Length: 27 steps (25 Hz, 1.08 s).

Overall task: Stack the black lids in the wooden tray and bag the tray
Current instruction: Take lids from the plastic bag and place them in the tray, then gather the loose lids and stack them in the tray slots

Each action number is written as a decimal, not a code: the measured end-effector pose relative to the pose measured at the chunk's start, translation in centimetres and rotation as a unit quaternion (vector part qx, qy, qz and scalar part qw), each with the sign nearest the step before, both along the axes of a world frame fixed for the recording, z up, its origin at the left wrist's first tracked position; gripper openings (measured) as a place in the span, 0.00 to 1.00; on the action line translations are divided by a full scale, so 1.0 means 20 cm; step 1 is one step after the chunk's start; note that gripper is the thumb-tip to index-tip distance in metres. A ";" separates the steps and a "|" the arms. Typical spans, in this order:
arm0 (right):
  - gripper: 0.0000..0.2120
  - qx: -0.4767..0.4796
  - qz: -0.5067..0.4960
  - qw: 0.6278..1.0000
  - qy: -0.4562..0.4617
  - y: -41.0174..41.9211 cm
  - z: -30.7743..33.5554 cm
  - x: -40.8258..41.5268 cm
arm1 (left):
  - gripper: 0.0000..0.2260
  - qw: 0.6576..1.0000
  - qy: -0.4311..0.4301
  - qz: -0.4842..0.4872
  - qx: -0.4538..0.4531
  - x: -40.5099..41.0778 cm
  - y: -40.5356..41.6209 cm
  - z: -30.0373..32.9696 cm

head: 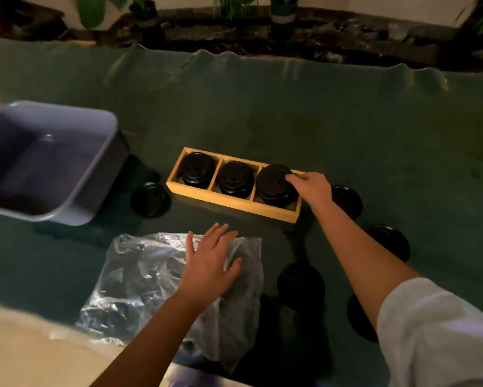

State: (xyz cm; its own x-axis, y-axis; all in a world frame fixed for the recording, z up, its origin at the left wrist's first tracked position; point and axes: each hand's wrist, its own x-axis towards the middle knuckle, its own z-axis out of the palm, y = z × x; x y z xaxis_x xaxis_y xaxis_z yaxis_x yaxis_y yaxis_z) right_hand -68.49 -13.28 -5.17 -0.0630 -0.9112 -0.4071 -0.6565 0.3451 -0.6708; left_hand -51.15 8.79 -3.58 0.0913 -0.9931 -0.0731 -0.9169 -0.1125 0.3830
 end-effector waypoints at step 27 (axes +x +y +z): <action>0.05 -0.012 -0.210 0.972 -0.106 1.01 -0.17 -1.11 | 0.03 0.968 0.177 0.089 0.156 -0.63 -0.16 -0.19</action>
